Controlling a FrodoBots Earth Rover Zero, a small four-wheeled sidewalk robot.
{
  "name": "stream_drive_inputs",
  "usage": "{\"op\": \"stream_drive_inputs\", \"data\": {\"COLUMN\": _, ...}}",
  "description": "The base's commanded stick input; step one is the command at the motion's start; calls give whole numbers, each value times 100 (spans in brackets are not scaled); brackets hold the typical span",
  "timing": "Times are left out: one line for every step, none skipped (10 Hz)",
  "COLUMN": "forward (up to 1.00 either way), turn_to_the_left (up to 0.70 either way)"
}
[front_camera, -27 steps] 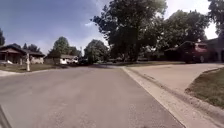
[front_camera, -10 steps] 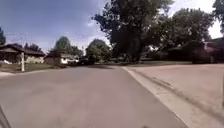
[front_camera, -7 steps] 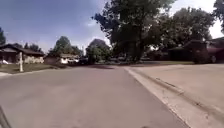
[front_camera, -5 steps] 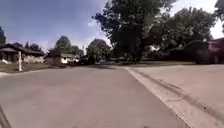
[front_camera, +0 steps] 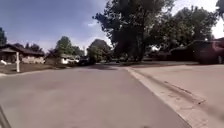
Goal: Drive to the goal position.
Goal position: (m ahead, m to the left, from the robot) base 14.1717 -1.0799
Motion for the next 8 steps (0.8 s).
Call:
{"op": "stream_drive_inputs", "data": {"forward": 69, "turn_to_the_left": 1}}
{"op": "stream_drive_inputs", "data": {"forward": 69, "turn_to_the_left": 3}}
{"op": "stream_drive_inputs", "data": {"forward": 69, "turn_to_the_left": 3}}
{"op": "stream_drive_inputs", "data": {"forward": 69, "turn_to_the_left": 3}}
{"op": "stream_drive_inputs", "data": {"forward": 69, "turn_to_the_left": 3}}
{"op": "stream_drive_inputs", "data": {"forward": 69, "turn_to_the_left": 3}}
{"op": "stream_drive_inputs", "data": {"forward": 69, "turn_to_the_left": 3}}
{"op": "stream_drive_inputs", "data": {"forward": 69, "turn_to_the_left": 3}}
